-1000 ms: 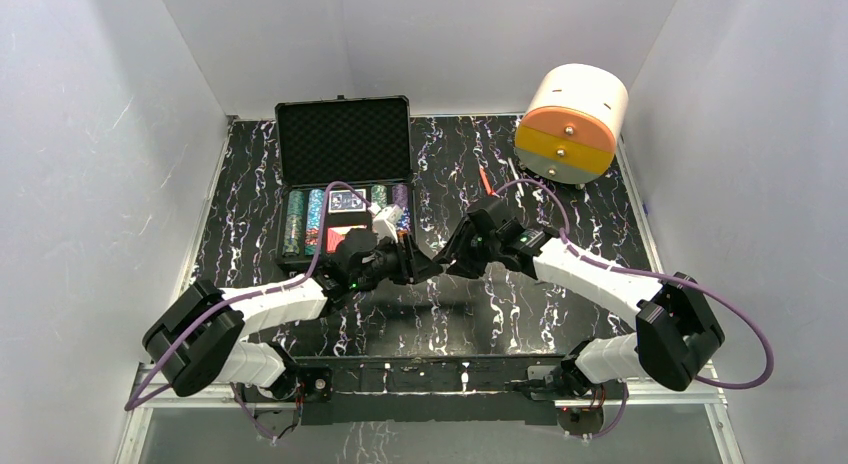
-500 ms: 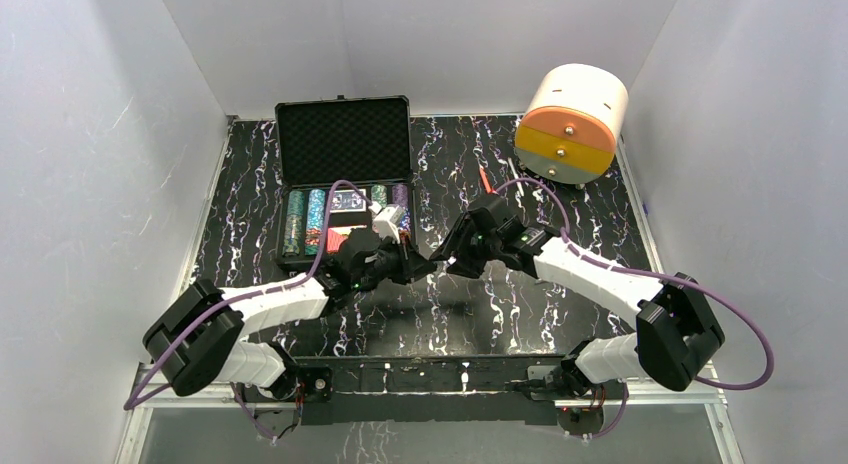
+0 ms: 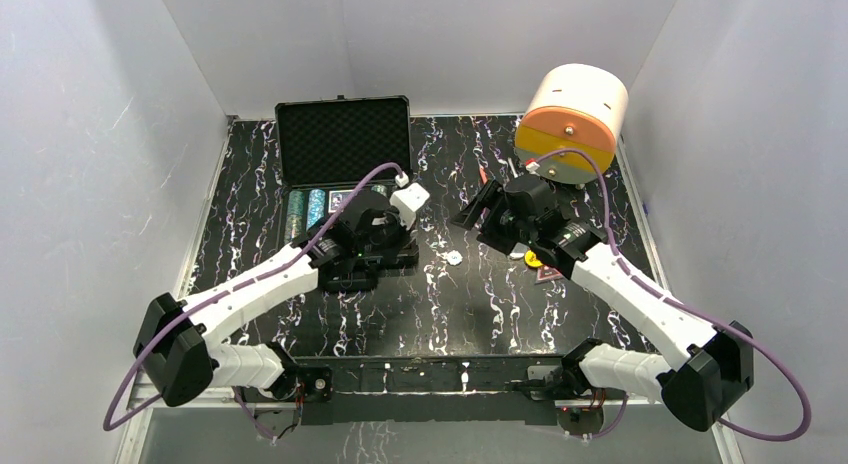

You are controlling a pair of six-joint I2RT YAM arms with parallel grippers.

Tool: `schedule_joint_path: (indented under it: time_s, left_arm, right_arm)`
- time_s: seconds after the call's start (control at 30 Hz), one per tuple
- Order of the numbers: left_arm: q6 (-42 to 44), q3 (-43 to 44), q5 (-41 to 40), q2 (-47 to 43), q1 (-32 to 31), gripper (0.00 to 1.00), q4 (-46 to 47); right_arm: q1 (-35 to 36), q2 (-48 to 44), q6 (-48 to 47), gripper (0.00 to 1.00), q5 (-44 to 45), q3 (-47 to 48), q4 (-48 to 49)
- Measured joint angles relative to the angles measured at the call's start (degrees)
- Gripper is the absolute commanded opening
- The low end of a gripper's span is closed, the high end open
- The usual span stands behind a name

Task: Pack up texas hold em set

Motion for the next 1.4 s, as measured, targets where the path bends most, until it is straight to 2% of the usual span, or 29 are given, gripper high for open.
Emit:
schedule_joint_path:
  time_s: [0.23,0.47,0.93,1.17,1.3,1.4]
  left_arm:
    - [14.5,3.9,-5.9,2.5,0.0,0.00,-15.5]
    - [20.7,5.9,-9.9,9.6,0.5,0.00,-22.1]
    - [26.4,12.3,-13.8,19.1,1.6,0.00,-24.4]
    - [27.4,13.3,-14.4,20.3,1.5,0.05,-25.2]
    - [28.3,13.3,-14.7,20.3,1.6,0.00,-25.1]
    - [29.4,13.3,-14.8,20.3,1.6,0.03,-25.2]
  right_arm:
    - [-0.3,-0.8,0.2,0.82,0.5,-3.0,-0.5]
    - [-0.3,-0.8,0.6,0.81,-0.5,-4.5,-1.2]
    - [-0.3,-0.8,1.7,0.80,-2.4,-5.5,-0.8]
    - [-0.3,-0.8,1.7,0.80,-2.6,-5.6,-0.7]
    - [-0.3,-0.8,1.7,0.80,-2.6,-5.6,-0.7]
    - [-0.3,-0.8,1.7,0.80,-2.7,-5.6,-0.7]
